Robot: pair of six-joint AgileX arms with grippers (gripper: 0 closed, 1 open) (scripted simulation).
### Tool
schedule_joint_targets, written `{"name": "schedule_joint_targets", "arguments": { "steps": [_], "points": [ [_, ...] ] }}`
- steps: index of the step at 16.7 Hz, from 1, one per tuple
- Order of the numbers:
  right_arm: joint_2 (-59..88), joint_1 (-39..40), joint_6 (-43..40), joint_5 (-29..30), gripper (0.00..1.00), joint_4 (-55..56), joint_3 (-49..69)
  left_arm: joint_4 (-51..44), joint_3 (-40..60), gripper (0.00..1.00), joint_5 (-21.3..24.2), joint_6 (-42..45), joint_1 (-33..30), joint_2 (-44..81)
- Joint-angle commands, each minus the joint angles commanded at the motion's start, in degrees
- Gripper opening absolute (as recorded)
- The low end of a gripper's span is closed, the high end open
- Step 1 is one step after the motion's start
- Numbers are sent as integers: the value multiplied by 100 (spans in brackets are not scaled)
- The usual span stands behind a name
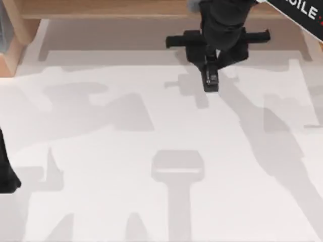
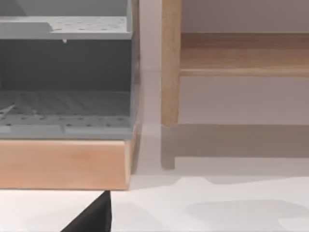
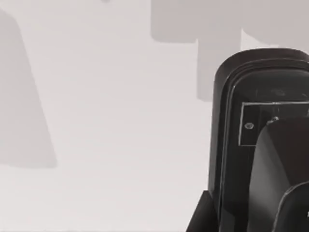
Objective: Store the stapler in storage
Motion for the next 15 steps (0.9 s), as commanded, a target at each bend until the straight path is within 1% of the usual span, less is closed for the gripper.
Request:
{"name": "schedule_joint_targets", "arguments": {
  "steps": [4, 9, 12, 15],
  "points": [
    [-676, -1289, -431, 145, 0, -541, 405, 0, 0, 100, 0, 0, 0, 0],
    [-1126, -2870, -1503, 32, 0, -1128, 754, 0, 0, 100, 0, 0, 0, 0],
    [-897, -3717, -2329, -132, 0, -1211, 922, 0, 0, 100, 0, 0, 0, 0],
    [-252, -4375, -3124, -265, 0, -1053, 1076, 0, 0, 100, 0, 0, 0, 0]
  ]
}}
